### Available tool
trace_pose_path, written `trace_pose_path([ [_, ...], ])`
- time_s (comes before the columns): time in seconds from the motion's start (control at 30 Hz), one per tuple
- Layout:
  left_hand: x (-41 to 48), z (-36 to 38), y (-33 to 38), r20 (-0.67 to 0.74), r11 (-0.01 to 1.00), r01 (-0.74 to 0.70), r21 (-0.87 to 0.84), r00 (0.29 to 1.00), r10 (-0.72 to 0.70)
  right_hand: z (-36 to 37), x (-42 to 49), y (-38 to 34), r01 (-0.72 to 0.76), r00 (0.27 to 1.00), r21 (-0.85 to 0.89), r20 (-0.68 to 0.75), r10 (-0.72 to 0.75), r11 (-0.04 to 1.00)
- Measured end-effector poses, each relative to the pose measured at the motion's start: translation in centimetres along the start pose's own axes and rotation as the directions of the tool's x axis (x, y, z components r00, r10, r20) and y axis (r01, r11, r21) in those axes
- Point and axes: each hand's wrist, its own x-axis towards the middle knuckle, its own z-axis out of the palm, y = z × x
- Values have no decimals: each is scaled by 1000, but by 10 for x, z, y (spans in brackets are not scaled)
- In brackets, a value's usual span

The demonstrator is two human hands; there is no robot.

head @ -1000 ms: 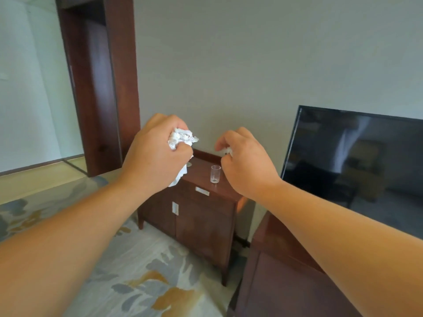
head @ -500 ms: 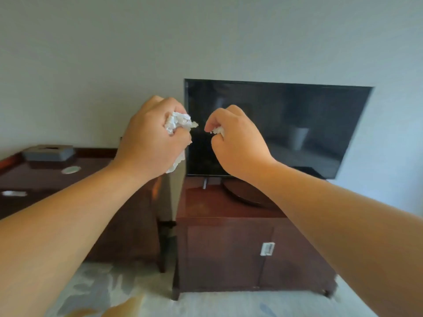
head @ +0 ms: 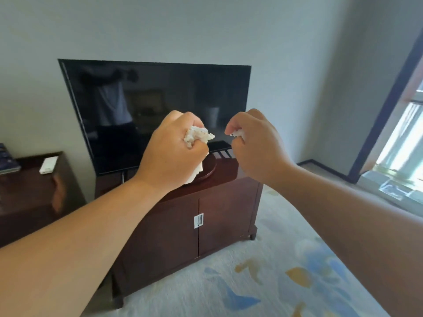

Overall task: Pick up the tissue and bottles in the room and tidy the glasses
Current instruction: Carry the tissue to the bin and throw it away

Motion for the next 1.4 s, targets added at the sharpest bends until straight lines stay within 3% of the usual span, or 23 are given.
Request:
trace_pose_path([
  [0.3, 26, 129, 77, 54, 999, -34, -37, 998, 36, -75, -20, 138, -54, 999, -5, 1, 54, 999],
  [0.73, 71, 308, 166, 218, 971, -224, -87, 946, 239, -151, -33, 315, -233, 971, -93, -67, 228, 968],
  [1.03, 129, 417, 133, 273, 964, -244, -100, 926, 263, -131, 12, 414, -280, 960, -195, -60, 273, 940],
  [1.4, 286, 537, 37, 243, 963, -170, -211, 945, 221, -66, 167, 529, -221, 972, -279, 10, 233, 934],
])
